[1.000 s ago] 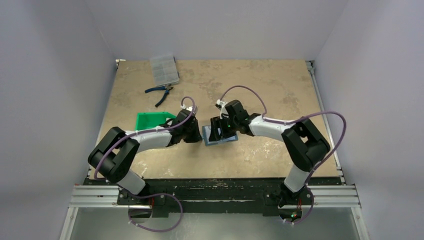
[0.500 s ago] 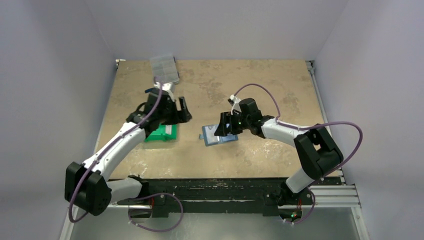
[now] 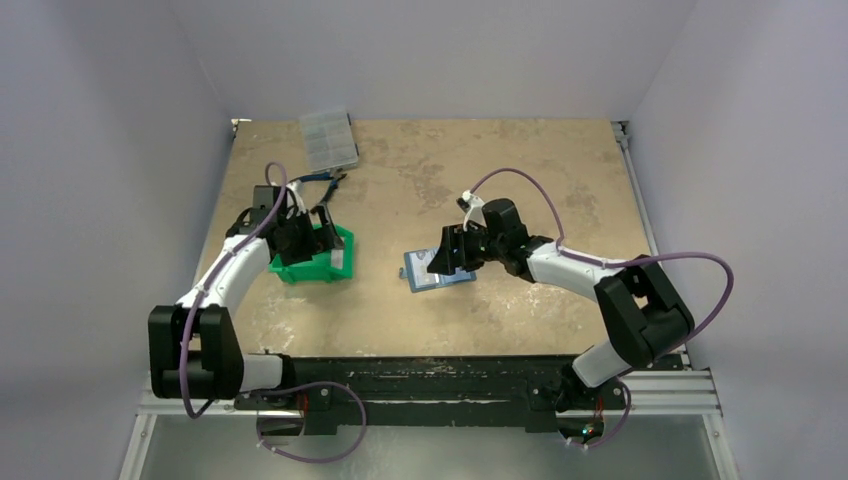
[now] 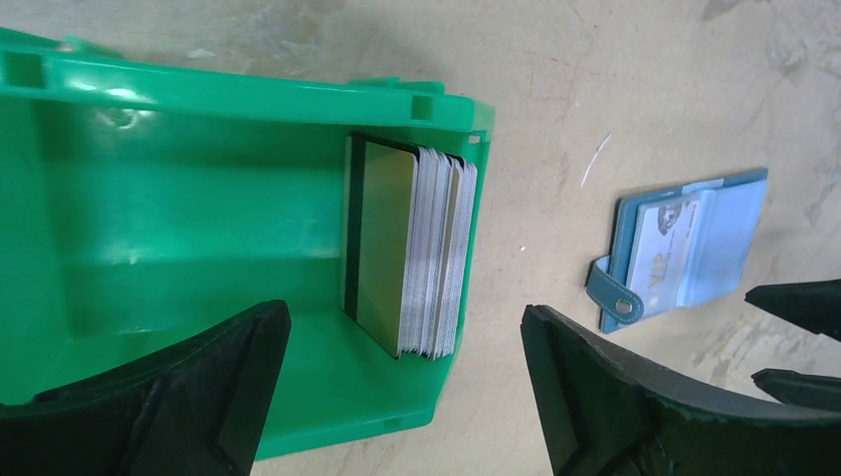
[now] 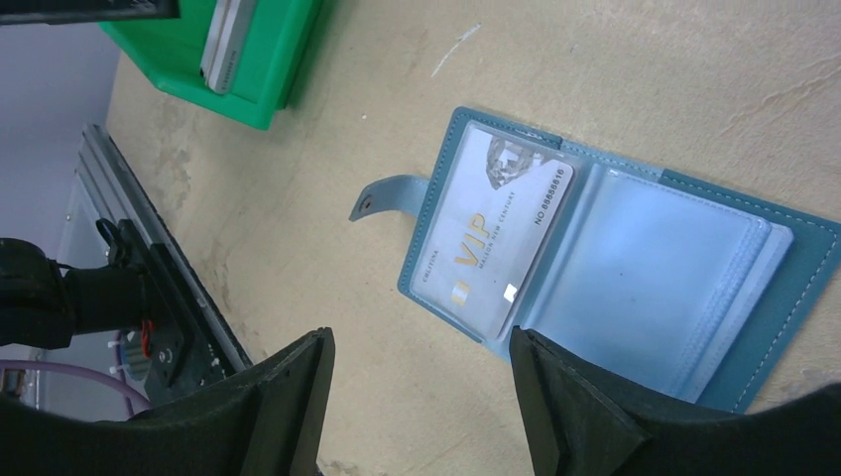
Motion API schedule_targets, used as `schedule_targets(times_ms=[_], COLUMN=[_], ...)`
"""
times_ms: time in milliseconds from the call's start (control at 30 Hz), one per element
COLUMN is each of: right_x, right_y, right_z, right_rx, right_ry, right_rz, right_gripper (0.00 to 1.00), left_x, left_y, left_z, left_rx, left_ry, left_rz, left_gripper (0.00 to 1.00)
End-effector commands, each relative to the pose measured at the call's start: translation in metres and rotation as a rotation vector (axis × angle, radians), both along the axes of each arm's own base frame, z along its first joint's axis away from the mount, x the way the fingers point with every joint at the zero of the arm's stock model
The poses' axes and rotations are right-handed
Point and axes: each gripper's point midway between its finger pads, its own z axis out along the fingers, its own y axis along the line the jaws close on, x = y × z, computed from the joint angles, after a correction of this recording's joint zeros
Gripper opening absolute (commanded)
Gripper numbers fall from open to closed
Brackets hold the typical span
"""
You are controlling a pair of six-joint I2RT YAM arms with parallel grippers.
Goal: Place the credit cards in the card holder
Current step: Pick up the credit card from the storage box.
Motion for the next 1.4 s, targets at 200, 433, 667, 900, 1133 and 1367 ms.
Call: schedule_targets(times_ms=[200, 433, 667, 900, 1133, 1367], right_x=[0.004, 0.005, 0.004, 0.004, 0.003, 0.003], right_y=[0.004, 0.004, 0.004, 0.005, 0.005, 0.006], right_z=[0.021, 0.019, 0.016, 0.015, 0.014, 0.011], right_rx=[0.053, 0.051, 0.049, 0.05, 0.049, 0.048], right_ry=[-0.061, -0.057, -0.047, -0.044, -0.038, -0.029], right_rz=[0.012, 0.011, 0.012, 0.014, 0.017, 0.021], right_gripper=[0.72, 0.71, 0.71, 0.7, 0.7, 0.7], left_x=[0.015, 0.015, 0.016, 0.016, 0.016, 0.017], left_y=[-0.026, -0.038, -0.044, -0.045, -0.044, -0.04], left_z=[-0.014, -0.018, -0.004, -0.001, 0.0, -0.002], left_rx=[-0.126, -0.194, -0.234, -0.235, -0.226, -0.209], left_ry=[-0.04, -0.037, -0.065, -0.072, -0.074, -0.067], left_rz=[-0.121, -0.15, -0.159, -0.16, -0.161, -0.153], left_gripper=[0.94, 0.9, 0.82, 0.68, 0.49, 0.32])
